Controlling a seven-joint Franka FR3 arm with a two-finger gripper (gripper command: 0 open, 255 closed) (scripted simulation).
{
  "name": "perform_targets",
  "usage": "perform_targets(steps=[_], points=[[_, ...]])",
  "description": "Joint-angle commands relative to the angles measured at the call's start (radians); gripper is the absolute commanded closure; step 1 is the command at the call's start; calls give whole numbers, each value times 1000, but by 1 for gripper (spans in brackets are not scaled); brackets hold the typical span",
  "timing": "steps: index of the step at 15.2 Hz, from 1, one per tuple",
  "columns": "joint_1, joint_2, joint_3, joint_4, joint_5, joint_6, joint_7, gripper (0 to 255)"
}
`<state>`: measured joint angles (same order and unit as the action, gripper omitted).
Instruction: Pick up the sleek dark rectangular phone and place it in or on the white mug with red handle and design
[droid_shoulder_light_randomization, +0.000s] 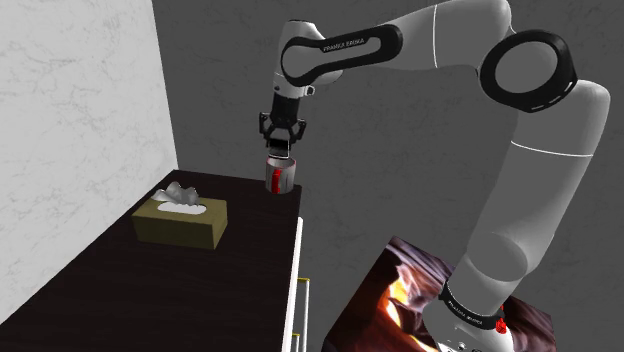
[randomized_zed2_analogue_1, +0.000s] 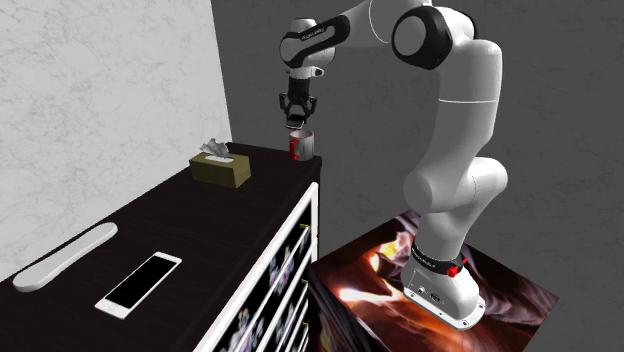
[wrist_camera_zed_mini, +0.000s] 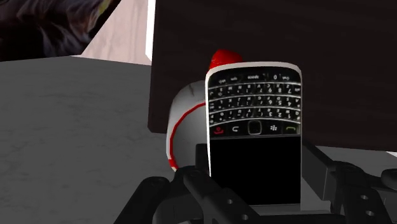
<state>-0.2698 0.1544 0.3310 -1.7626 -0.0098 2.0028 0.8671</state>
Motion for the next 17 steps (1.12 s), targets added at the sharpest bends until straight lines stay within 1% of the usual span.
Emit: perform_targets(steps=[1, 9, 10, 11, 14, 15, 17], points=[[-8, 76, -12, -18, -5, 23, -3, 255], [-13, 77, -6, -18, -7, 23, -2, 255], [-10, 81, -4, 7, -9, 3, 2, 0], [-6, 99, -4, 33, -16, -7, 9, 0], [-8, 112, -7, 50, -19, -11, 3, 0], [-29, 78, 11, -18, -12, 23, 1, 0], [-41, 60, 22, 25, -7, -38, -2, 0]])
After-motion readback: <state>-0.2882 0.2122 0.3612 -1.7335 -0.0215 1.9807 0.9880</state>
